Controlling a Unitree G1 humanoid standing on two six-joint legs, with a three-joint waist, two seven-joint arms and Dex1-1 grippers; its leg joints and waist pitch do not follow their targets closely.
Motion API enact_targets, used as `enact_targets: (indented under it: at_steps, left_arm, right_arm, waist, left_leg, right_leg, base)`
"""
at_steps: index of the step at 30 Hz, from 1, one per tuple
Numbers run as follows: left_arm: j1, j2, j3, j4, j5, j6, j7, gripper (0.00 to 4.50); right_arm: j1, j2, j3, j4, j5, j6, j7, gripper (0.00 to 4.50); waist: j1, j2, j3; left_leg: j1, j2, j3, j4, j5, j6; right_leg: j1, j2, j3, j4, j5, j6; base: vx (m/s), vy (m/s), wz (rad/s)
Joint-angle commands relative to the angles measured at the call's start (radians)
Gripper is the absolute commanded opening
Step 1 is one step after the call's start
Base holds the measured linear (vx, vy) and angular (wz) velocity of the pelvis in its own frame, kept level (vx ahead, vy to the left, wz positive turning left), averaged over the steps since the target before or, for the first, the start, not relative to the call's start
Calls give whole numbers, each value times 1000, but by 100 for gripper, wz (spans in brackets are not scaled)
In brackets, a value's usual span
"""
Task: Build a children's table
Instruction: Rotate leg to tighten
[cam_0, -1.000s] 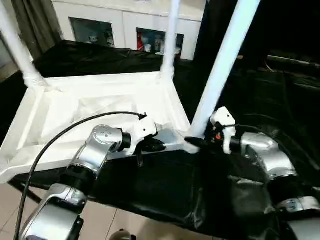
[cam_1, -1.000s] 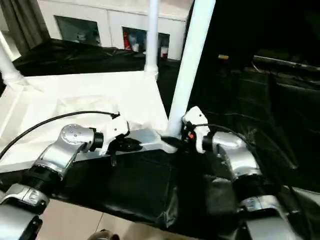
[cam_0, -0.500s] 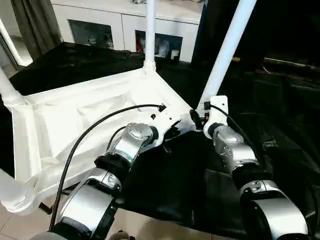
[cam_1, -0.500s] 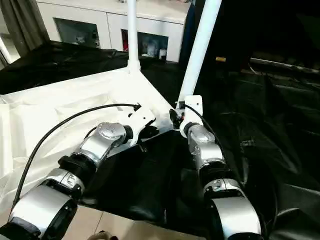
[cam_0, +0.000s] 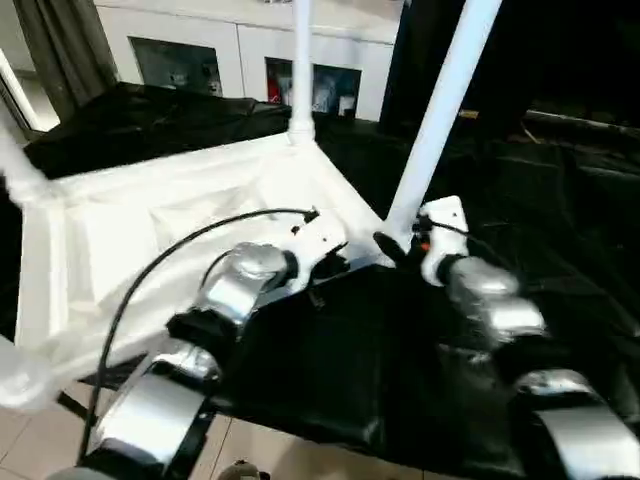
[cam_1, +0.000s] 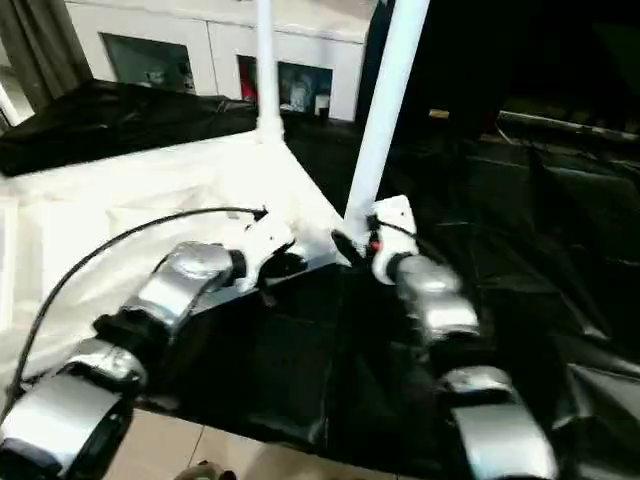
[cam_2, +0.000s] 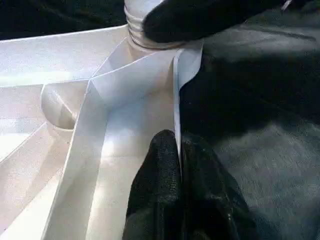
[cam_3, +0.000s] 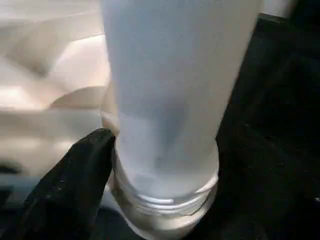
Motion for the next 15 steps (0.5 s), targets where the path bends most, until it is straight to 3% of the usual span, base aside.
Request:
enact_targets:
  at_steps: [1,5,7,11,15]
  left_arm:
    - [27,14,7,-55,-71,-72,-79,0]
    - [57,41,-2,-114,-103,-76,-180,0]
    - [95,76,-19,-202,-136,-45,-296,0]
    - [114,96,-26,-246,-142,-17,-342,0]
    - [122,108,-26,-262,-142,-11,-351,0]
  right_arm:
    - [32,-61,39,-110,37,57,187,439]
    - [75,-131,92,-215,47,93,336,445]
    - [94,-181,132,-258,43,109,438,445]
    - [97,-195,149,-265,30,101,480,445]
    - [103,-197,165,-277,15,113,484,445]
  waist:
    - [4,-16,-70]
    - [10,-20,-72]
    - [13,-18,-70]
    - [17,-15,-66]
    - [25,-18,-67]
  left_leg:
    - [8,64,-31,-68,-187,78]
    - [5,67,-30,-64,-163,100]
    - [6,72,-30,-65,-171,92]
    - [16,73,-28,-67,-212,65]
    - [14,72,-32,-71,-221,43]
  right_leg:
    - [56,-82,61,-77,-217,-194]
    - [58,-83,59,-70,-189,-205]
    - [53,-87,60,-73,-238,-207]
    - [42,-85,62,-82,-301,-206]
    - [45,-88,62,-81,-323,-182]
  base:
    - [0,0,0]
    - [0,0,0]
    - [0,0,0]
    - [0,0,0]
    - [0,0,0]
